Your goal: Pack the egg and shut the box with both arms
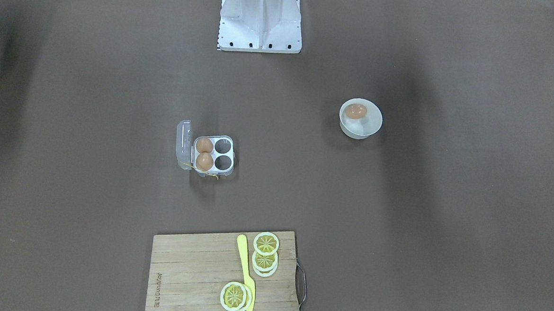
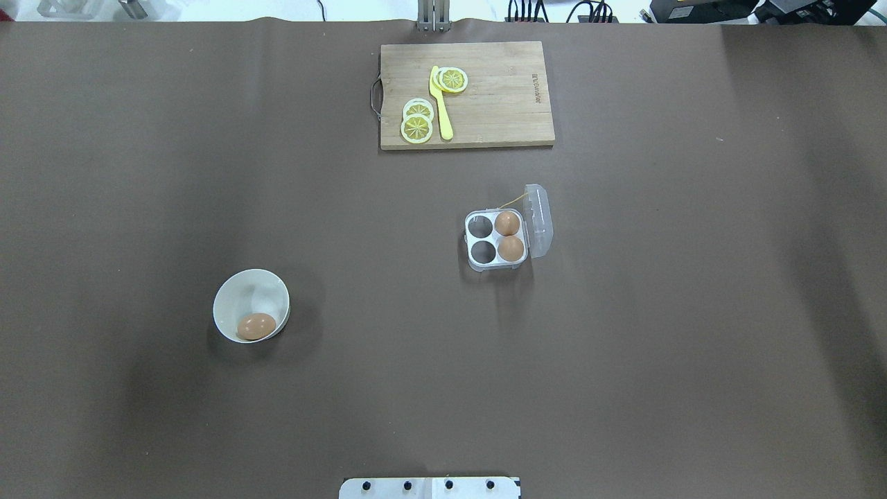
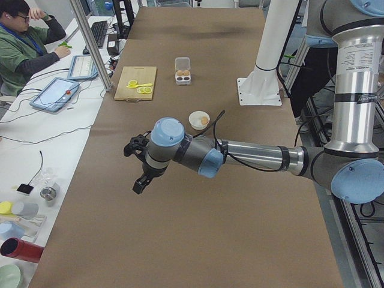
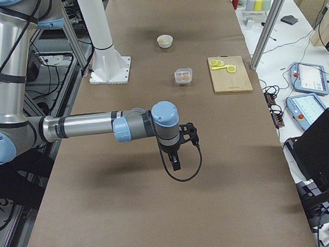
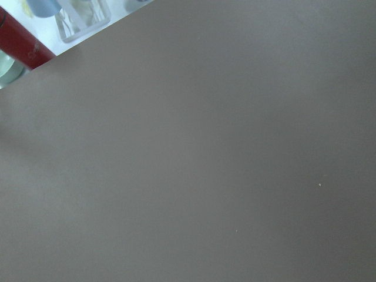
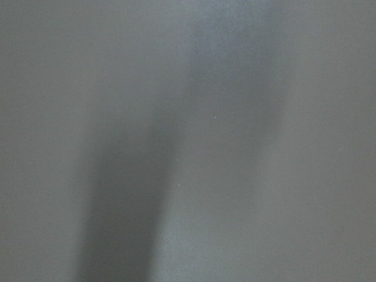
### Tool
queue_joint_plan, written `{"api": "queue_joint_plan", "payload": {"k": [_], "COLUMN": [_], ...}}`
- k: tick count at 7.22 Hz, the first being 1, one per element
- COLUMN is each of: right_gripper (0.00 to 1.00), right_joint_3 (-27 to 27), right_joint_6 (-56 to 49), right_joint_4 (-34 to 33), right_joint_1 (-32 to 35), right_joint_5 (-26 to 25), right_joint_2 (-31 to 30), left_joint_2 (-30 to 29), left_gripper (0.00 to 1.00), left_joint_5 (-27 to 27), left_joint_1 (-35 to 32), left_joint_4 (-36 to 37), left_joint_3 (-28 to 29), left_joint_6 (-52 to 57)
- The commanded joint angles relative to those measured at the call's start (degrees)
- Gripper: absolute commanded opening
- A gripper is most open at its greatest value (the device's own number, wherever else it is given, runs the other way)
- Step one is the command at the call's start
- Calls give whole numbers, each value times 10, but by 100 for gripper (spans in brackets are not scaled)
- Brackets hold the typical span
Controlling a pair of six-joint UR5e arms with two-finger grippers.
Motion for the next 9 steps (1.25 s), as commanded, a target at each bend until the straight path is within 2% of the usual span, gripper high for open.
{"api": "queue_joint_plan", "payload": {"k": [1,2,3,4,5,6,8,9], "right_gripper": [100,100,100,100,100,100,100,100], "right_joint_3": [3,3,4,3,4,7,14,15], "right_joint_6": [10,11,10,11,11,11,11,12], "right_joint_4": [23,24,25,32,32,32,33,33], "right_joint_1": [0,0,0,0,0,0,0,0], "right_joint_5": [21,24,37,40,40,40,40,40], "right_joint_2": [26,44,45,45,45,45,45,45], "left_joint_2": [-13,-4,1,4,-6,-34,-32,-35], "left_gripper": [98,99,99,99,99,99,100,100], "left_joint_5": [-15,-45,-82,-84,-83,-84,-84,-84], "left_joint_1": [4,3,3,4,15,30,74,99], "left_joint_4": [-16,-19,-77,-143,-159,-166,-185,-204], "left_joint_3": [1,5,24,47,48,38,-1,-18], "left_joint_6": [2,3,-1,-6,-46,-52,-61,-110]}}
